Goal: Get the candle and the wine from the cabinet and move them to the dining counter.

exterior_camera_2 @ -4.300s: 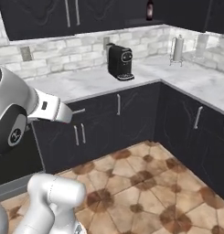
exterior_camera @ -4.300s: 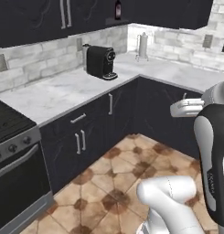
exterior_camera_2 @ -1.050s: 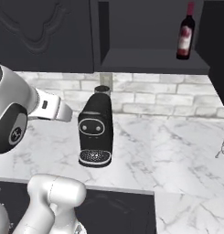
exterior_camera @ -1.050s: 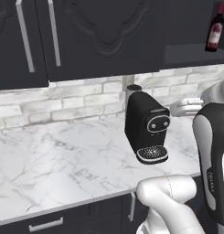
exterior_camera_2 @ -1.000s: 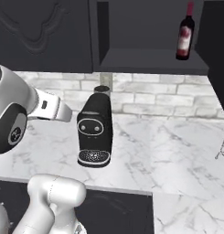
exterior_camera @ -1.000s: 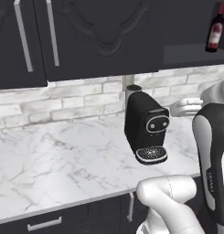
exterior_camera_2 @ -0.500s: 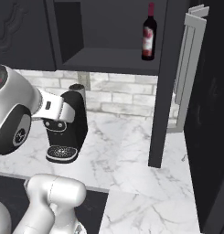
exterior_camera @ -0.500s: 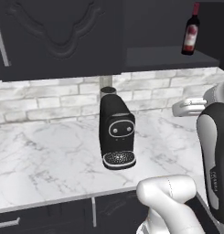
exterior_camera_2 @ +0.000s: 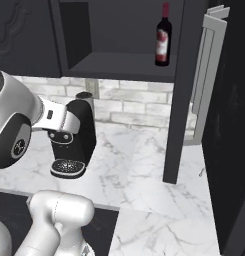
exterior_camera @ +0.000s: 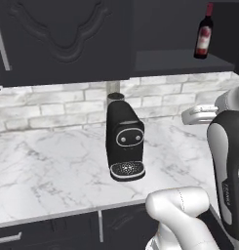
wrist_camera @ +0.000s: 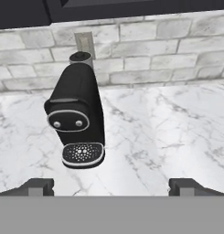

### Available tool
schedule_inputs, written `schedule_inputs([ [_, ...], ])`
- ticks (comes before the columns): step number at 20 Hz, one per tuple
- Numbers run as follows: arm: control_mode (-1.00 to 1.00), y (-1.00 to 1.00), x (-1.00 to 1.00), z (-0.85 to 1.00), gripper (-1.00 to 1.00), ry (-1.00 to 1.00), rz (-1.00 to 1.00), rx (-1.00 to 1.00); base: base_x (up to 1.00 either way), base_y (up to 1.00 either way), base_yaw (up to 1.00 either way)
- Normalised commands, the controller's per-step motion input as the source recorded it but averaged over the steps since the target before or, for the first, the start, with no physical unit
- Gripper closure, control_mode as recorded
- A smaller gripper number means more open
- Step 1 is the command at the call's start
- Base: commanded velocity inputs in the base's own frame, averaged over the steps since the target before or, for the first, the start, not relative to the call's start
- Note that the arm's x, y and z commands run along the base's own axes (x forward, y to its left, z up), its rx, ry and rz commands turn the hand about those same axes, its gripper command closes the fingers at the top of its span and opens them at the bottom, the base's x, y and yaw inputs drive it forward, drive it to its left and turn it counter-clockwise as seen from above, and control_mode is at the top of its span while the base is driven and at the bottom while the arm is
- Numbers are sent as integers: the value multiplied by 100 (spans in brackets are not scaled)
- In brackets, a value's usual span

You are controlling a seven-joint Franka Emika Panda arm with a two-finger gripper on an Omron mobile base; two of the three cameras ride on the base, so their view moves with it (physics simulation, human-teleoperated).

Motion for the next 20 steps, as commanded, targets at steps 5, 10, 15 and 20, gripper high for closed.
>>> schedule_inputs([
  [5,100,0,0,0,-100,0,0,0,0,-13,-13],
  [10,-100,-4,0,0,-100,0,-10,0,0,-2,-3],
  [15,-100,-19,-6,12,-100,-5,-11,-3,0,0,0],
  [20,-100,-11,-24,48,-100,-23,-16,-9,0,0,0],
])
